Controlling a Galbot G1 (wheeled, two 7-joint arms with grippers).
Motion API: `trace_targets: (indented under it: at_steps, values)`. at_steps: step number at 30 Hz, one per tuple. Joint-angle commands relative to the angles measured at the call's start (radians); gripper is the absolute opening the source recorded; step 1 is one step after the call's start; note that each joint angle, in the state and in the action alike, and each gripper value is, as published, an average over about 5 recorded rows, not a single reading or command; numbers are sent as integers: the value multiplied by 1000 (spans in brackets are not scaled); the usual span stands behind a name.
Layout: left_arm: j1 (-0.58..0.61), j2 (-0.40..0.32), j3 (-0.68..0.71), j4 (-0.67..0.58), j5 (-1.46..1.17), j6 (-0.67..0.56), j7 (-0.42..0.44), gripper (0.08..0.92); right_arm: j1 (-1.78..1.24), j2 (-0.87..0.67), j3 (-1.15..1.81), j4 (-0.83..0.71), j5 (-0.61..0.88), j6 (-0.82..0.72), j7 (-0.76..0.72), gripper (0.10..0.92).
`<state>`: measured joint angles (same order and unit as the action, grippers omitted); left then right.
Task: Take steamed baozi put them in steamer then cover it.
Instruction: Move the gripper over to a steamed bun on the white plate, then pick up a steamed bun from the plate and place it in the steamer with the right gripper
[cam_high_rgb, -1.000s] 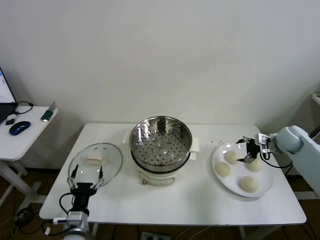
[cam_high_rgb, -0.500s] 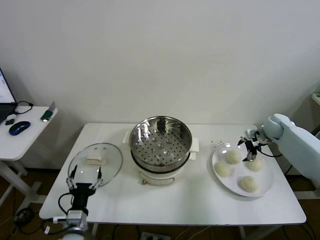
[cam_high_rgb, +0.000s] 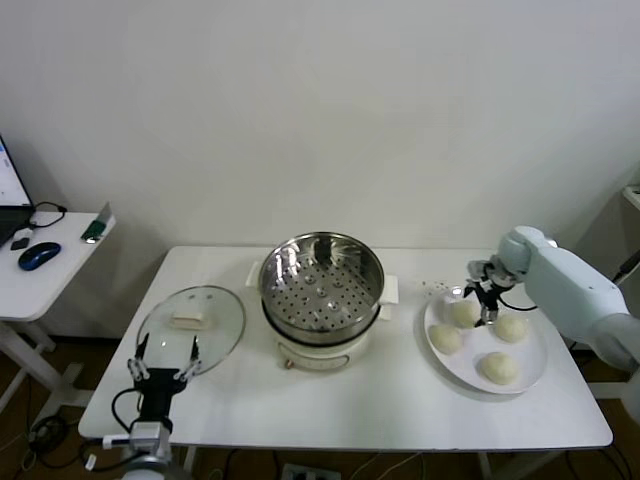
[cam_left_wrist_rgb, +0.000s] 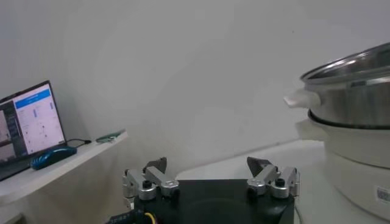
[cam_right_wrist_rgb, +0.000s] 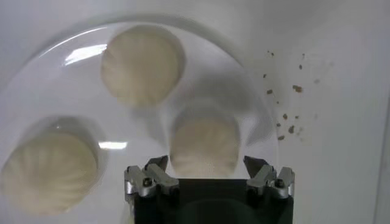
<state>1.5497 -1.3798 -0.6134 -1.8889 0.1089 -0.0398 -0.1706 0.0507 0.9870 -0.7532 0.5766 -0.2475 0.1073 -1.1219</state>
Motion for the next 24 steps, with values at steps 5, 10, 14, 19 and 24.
trace_targets:
  at_steps: [5, 10, 14, 19, 24]
  values:
    - [-1, -2, 5, 8, 6, -1, -5, 823, 18, 50, -19, -72, -11, 14, -11, 727]
    - [1, -1, 4, 7, 6, -1, -5, 823, 20, 54, -20, -78, -12, 19, -18, 680]
    - [2, -3, 4, 7, 7, -2, -6, 823, 23, 55, -15, -80, -12, 24, -22, 670]
    - [9, -6, 3, 5, 8, -3, -8, 823, 47, 46, -14, -69, -8, 45, -31, 666]
    - [17, -6, 3, 5, 8, -1, -27, 823, 153, 19, -106, -5, -1, 110, -56, 670]
